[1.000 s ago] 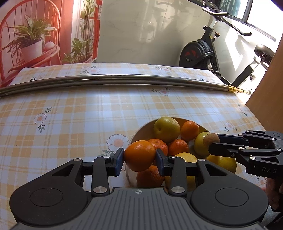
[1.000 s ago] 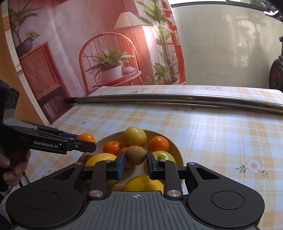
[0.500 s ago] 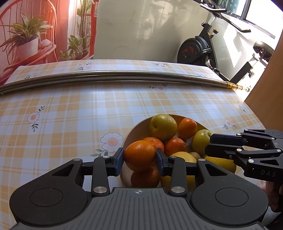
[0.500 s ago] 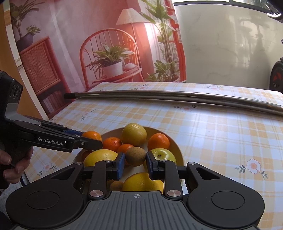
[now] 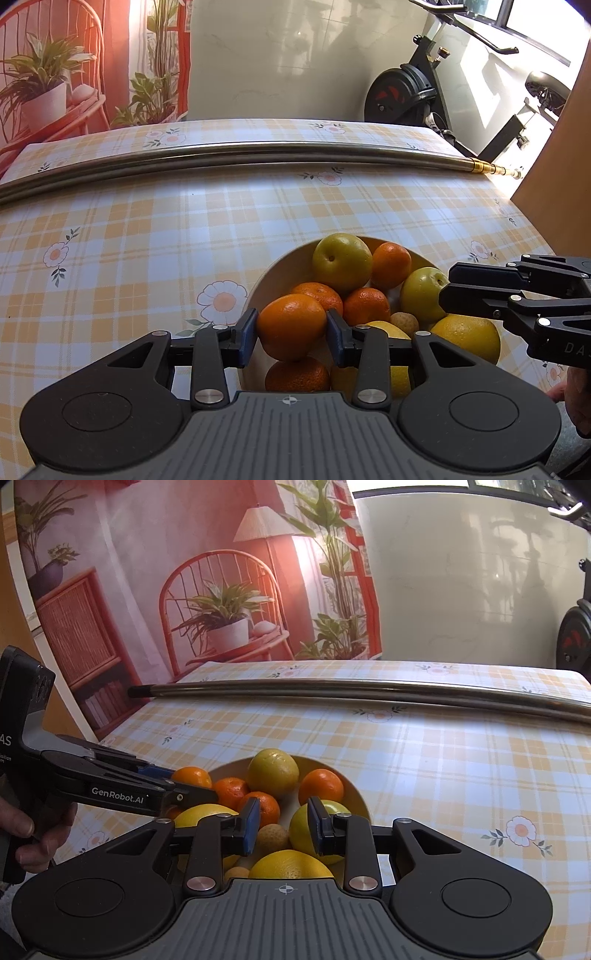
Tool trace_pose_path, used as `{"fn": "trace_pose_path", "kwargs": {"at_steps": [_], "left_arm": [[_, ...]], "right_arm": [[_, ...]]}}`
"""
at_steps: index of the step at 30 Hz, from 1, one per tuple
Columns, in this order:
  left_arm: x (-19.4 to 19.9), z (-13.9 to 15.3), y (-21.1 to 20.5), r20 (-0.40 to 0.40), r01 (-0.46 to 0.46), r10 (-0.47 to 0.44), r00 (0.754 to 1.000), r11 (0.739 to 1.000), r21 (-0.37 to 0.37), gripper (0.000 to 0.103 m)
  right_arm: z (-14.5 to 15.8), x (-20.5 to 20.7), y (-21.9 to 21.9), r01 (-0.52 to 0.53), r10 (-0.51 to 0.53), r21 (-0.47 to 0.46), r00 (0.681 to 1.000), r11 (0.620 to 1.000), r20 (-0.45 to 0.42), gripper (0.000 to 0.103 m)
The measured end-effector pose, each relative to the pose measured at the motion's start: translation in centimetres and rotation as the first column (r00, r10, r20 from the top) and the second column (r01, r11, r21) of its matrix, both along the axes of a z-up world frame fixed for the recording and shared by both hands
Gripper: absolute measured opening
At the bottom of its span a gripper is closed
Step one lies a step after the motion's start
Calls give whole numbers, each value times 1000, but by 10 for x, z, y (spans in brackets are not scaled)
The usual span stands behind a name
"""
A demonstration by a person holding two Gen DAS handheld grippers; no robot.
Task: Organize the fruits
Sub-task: 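Lower the kiwi and tangerine into the plate and open both grippers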
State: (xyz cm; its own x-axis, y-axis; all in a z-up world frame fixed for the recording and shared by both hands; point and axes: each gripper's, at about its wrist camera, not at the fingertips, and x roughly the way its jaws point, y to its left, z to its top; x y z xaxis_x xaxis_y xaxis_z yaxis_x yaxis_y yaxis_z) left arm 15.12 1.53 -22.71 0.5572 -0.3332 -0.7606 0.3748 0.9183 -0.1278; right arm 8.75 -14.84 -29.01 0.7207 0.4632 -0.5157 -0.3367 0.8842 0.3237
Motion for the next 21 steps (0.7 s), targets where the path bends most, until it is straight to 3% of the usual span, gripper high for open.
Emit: {"fn": "trace_pose_path", "kwargs": {"at_steps": [9, 17, 21], "left_arm": [[-3, -3, -3, -18, -1, 1, 1000, 1000, -8, 43], [-16, 16, 9, 19, -43, 44, 999, 998, -34, 58], [-22, 26, 11, 45, -60, 62, 997, 997, -45, 61]], "right_arm": [[2, -4, -3, 20, -20, 0, 1000, 1000, 5, 27], [7, -4, -5, 44, -44, -11, 999, 999, -5, 29], [11, -6, -5, 65, -65, -20, 998, 998, -8, 33]]}}
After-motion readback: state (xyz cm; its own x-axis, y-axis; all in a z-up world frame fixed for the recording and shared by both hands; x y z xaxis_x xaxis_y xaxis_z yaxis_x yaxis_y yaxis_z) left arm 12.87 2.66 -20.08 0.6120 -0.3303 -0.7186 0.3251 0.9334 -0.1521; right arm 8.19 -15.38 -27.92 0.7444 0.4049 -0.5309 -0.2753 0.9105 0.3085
